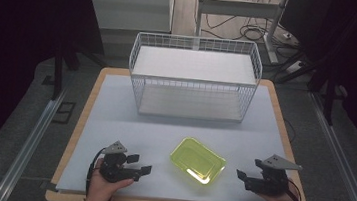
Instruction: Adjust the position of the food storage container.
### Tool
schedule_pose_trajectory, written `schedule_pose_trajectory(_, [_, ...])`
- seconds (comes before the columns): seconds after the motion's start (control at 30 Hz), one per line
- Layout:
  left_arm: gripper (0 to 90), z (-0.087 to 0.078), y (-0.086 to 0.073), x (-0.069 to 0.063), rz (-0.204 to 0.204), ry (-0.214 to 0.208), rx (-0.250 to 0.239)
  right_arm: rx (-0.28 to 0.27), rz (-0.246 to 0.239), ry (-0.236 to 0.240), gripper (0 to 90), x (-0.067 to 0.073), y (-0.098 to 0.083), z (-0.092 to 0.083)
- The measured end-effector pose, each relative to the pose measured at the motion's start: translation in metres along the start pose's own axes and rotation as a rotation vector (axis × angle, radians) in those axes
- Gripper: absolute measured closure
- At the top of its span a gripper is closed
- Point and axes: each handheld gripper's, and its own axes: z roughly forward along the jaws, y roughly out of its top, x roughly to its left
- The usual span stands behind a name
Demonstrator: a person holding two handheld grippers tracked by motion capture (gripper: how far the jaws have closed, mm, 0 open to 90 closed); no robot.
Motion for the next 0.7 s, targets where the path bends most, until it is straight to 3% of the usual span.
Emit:
schedule_pose_trajectory(0.2, [26.2,-0.0006,0.0003,-0.0005,-0.005,-0.008,-0.003,0.003,-0.011,0.012,28.9,0.0007,0.0008,-0.0021])
schedule_pose_trajectory(0.37, [26.2,-0.0018,0.0008,0.0001,-0.006,-0.007,-0.009,0.022,0.009,0.016,38.0,-0.0010,0.0013,-0.0016])
schedule_pose_trajectory(0.5, [26.2,-0.0021,0.0010,-0.0002,-0.006,-0.006,-0.009,0.038,0.001,0.030,59.1,-0.0019,0.0034,-0.0040])
schedule_pose_trajectory(0.53, [26.2,-0.0021,0.0010,-0.0004,-0.006,-0.006,-0.008,0.032,-0.006,0.053,73.5,-0.0014,0.0057,-0.0068])
schedule_pose_trajectory(0.57, [26.2,-0.0020,0.0009,-0.0006,-0.005,-0.005,-0.009,0.032,-0.006,0.053,73.5,-0.0014,0.0057,-0.0068])
schedule_pose_trajectory(0.63, [26.2,-0.0013,0.0010,-0.0008,-0.005,-0.004,-0.005,0.024,-0.029,0.071,84.0,0.0022,0.0083,-0.0089])
schedule_pose_trajectory(0.7, [26.2,-0.0010,0.0010,-0.0009,-0.004,-0.003,-0.003,0.022,-0.041,0.080,87.5,0.0044,0.0099,-0.0092])
